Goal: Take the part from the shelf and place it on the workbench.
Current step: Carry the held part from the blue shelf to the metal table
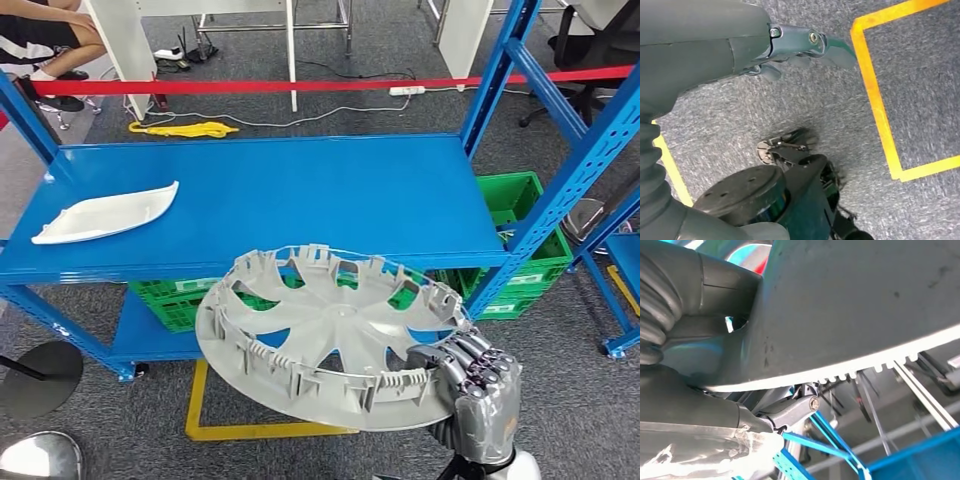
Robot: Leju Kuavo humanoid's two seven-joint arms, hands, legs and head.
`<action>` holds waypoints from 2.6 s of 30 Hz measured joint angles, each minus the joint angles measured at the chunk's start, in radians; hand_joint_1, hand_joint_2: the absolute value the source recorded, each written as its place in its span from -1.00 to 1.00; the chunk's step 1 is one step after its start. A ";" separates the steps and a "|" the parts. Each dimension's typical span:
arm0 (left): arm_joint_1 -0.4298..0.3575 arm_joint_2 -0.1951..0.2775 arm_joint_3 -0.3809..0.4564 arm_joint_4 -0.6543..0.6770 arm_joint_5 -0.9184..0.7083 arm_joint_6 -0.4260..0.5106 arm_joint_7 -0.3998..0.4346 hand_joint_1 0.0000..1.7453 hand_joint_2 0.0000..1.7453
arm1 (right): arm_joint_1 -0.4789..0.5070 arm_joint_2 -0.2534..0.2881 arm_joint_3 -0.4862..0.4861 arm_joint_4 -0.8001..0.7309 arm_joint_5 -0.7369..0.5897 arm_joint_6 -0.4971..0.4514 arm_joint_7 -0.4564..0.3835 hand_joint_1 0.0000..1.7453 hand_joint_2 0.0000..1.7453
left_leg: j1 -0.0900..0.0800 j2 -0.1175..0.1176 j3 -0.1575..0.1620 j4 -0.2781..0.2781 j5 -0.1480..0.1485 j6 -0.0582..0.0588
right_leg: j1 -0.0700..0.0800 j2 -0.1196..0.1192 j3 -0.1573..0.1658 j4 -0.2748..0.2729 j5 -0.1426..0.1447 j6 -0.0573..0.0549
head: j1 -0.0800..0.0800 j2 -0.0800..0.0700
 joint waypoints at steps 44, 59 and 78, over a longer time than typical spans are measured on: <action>-0.026 0.014 0.103 0.036 -0.220 -0.062 -0.121 -1.00 1.00 | 0.030 0.228 -0.255 -0.224 0.042 0.000 -0.276 1.00 1.00 | 0.003 -0.003 -0.113 0.066 0.008 -0.048 | 0.008 -0.006 0.239 -0.257 0.058 -0.052 | -0.004 0.000; 0.017 0.020 0.119 -0.016 -0.296 -0.133 -0.162 -1.00 1.00 | 0.061 0.233 -0.299 -0.256 0.019 0.000 -0.276 1.00 1.00 | 0.022 -0.004 0.058 -0.039 -0.019 -0.026 | -0.009 -0.010 0.086 -0.177 0.097 0.009 | -0.002 0.000; 0.022 0.011 0.149 -0.046 -0.424 -0.154 -0.235 -1.00 1.00 | 0.075 0.245 -0.342 -0.280 0.020 0.000 -0.276 1.00 1.00 | 0.008 -0.002 -0.112 0.258 -0.147 -0.060 | 0.009 0.003 0.196 -0.258 0.108 -0.055 | 0.001 0.000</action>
